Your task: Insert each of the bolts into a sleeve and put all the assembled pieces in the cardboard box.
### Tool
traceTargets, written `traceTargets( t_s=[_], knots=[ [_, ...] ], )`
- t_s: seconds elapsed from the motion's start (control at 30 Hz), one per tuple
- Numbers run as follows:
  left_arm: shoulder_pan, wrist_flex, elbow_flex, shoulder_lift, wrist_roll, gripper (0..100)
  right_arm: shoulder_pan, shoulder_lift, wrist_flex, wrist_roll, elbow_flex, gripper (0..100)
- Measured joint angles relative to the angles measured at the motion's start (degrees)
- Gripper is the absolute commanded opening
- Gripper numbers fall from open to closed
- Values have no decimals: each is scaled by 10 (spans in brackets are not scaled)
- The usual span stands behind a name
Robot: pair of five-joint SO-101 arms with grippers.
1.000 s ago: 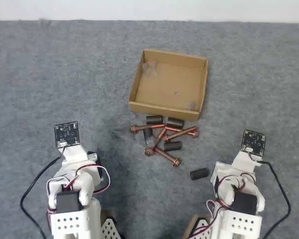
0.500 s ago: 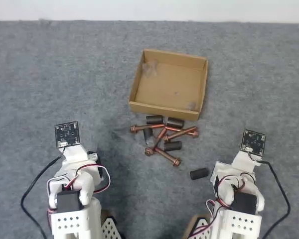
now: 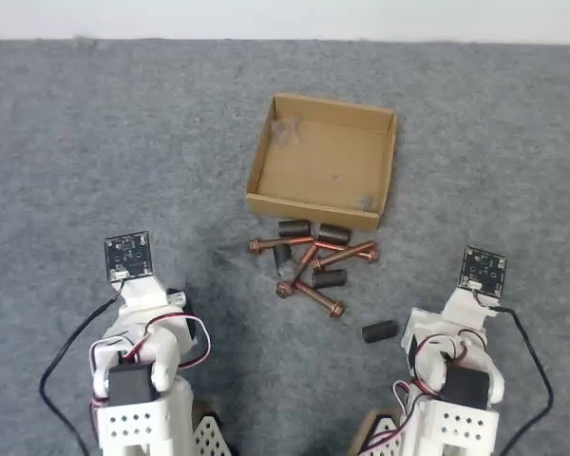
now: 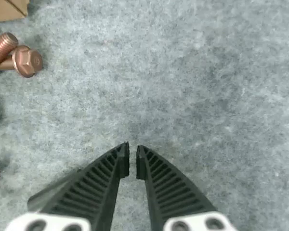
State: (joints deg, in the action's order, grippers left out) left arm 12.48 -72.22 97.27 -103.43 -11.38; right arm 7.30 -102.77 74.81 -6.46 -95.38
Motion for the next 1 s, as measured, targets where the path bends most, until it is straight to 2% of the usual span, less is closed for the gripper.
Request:
traceTargets(
  t_s=[0.83,1.0],
  knots=[
    [0,1,0,0,0,12,0,0,0,0,0,6],
    [0,69,0,0,0,12,3,0,0,0,0,6]
  ],
)
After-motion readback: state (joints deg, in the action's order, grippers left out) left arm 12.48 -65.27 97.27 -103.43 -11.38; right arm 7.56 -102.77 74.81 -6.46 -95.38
